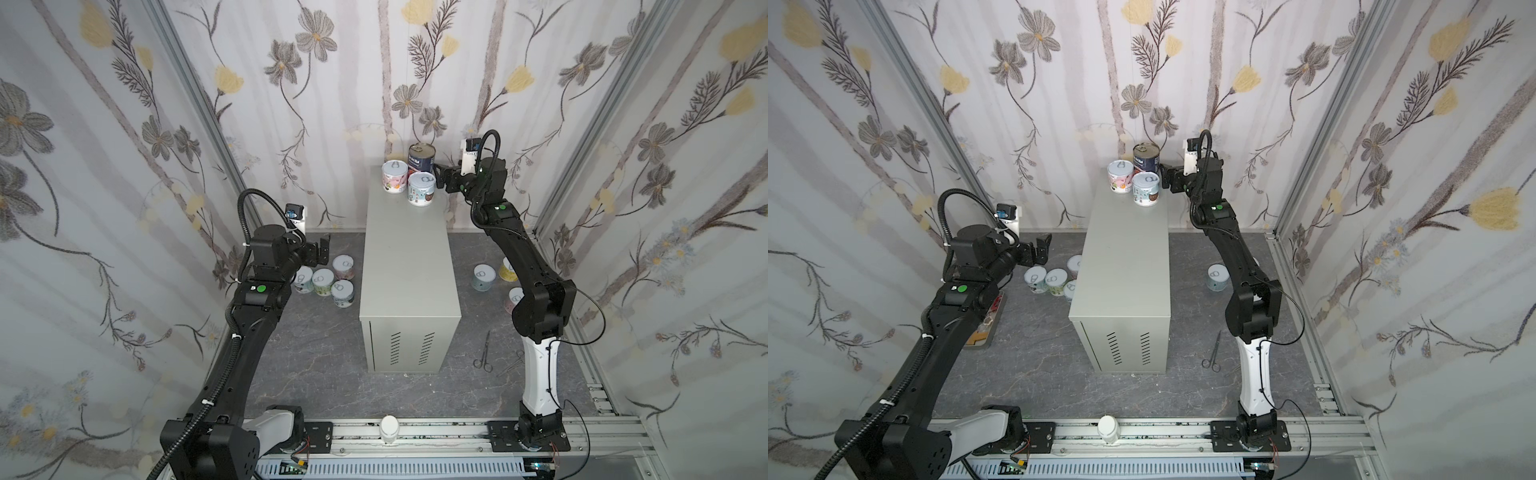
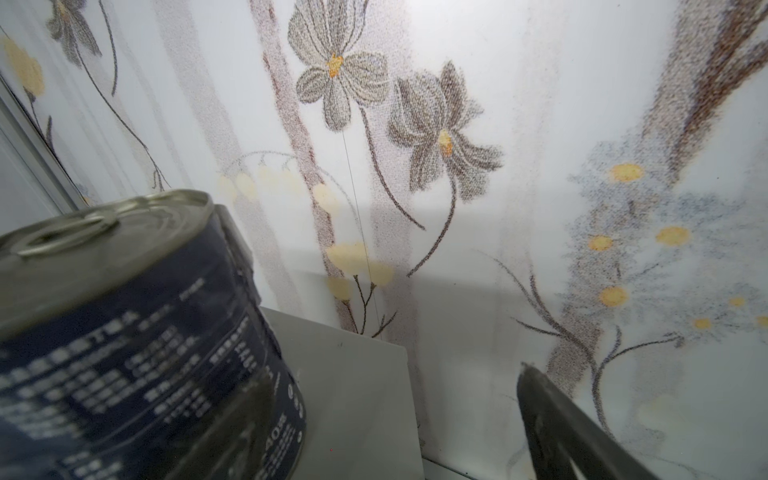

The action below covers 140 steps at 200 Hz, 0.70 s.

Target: Place and organize the canned foods onto the counter

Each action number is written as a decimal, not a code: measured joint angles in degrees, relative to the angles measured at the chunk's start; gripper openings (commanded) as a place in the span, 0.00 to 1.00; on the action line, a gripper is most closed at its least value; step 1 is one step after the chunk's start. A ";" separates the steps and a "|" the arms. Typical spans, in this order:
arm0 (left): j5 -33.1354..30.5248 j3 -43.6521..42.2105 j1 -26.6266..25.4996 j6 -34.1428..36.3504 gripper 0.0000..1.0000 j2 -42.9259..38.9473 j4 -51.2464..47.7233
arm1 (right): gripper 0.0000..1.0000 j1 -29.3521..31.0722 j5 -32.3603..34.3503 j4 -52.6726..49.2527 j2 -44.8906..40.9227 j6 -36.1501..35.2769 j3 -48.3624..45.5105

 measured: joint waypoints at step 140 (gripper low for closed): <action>-4.02 -3.93 -0.68 -13.20 1.00 2.91 -7.28 | 1.00 -2.56 4.39 -1.99 -12.04 -2.05 -8.66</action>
